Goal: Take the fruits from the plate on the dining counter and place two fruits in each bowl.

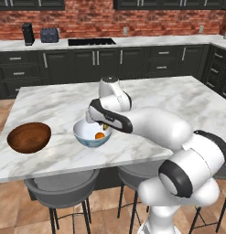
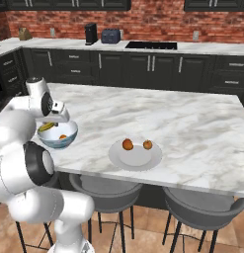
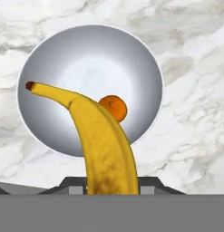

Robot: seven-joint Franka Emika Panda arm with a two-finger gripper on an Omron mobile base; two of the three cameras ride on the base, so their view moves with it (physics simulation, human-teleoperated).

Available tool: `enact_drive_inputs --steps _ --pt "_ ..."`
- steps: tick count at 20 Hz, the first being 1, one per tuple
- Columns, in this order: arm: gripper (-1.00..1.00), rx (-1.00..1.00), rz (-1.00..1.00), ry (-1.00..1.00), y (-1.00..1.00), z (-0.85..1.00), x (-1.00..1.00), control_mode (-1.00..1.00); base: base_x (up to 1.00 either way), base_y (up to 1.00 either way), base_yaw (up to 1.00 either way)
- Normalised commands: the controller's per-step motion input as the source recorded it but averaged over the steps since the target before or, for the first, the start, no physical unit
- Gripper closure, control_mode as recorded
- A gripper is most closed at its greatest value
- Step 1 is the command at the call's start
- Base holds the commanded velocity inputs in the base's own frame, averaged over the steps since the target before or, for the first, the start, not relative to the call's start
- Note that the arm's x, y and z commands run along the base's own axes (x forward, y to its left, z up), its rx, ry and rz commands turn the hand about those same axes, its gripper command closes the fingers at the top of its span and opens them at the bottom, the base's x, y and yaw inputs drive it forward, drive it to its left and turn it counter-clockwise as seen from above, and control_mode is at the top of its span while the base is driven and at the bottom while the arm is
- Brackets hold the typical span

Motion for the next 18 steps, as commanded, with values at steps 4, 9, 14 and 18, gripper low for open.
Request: enact_drive_inputs --steps 4,9,14,18 --pt "1.0 -0.02 0.05 0.0 0.41 -0.4 0.5 -1.0 0.0 0.0 0.0" --pt "1.0 0.0 0.09 0.0 0.08 -0.52 0.28 -1.0 0.0 0.0 0.0" --pt "1.0 0.0 0.09 0.0 0.0 -0.44 0.06 -1.0 0.0 0.0 0.0" --pt "1.0 0.0 0.07 0.0 0.0 -0.37 0.04 -1.0 0.0 0.0 0.0"
